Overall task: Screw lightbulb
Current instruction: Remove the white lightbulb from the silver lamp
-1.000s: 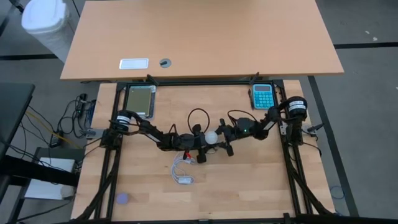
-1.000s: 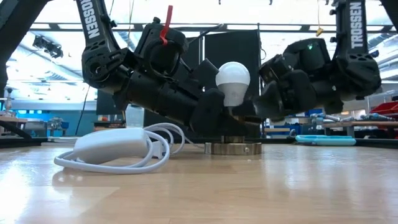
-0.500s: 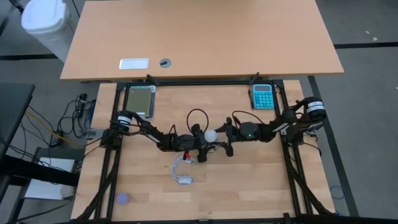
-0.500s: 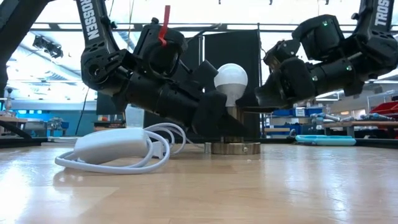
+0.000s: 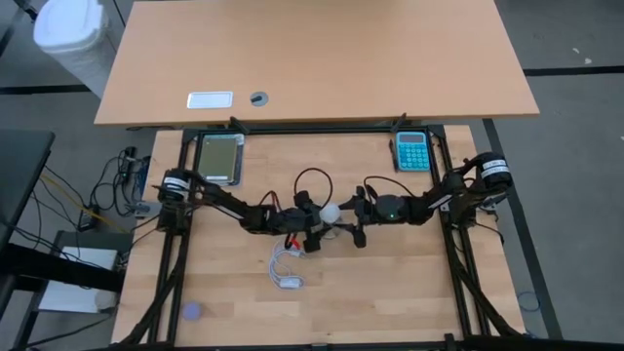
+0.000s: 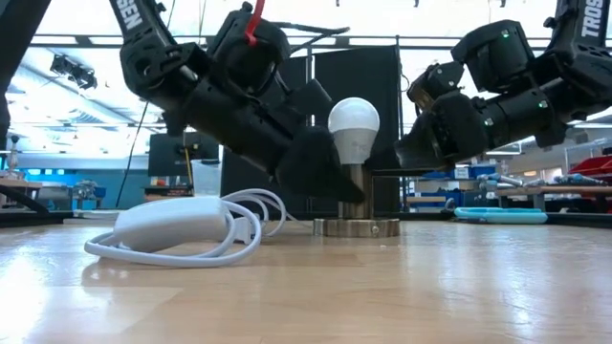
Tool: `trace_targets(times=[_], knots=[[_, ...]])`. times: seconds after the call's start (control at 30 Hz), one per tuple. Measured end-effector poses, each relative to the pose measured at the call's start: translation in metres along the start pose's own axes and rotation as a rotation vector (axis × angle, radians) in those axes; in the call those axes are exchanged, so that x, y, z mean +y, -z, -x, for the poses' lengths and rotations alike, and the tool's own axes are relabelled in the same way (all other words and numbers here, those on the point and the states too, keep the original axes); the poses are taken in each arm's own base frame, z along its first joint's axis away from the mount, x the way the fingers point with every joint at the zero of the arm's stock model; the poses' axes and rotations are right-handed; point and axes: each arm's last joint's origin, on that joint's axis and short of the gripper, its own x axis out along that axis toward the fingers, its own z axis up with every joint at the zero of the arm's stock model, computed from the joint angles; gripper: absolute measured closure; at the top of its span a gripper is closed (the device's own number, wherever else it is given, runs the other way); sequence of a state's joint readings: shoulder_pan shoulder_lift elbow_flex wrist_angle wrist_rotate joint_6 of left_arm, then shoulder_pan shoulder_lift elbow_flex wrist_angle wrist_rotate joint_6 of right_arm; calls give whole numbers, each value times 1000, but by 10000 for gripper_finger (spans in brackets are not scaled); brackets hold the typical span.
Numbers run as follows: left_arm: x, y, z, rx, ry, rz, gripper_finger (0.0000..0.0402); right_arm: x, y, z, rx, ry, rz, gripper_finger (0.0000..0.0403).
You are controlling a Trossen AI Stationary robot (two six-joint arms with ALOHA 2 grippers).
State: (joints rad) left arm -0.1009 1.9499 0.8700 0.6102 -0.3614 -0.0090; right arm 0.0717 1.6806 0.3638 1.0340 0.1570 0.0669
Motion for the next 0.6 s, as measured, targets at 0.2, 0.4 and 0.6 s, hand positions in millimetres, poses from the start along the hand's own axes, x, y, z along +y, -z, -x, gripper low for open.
trace_targets(times=[0.2, 0.4, 0.6], knots=[[5, 1, 10, 15, -40, 2, 91, -1, 6, 6, 19, 0, -38, 144], [11, 21, 24, -109, -32, 72, 110, 0, 6, 26, -9, -9, -67, 145], [13, 28, 32, -165, -26, 87, 115, -1, 2, 34, -46, 13, -72, 145]])
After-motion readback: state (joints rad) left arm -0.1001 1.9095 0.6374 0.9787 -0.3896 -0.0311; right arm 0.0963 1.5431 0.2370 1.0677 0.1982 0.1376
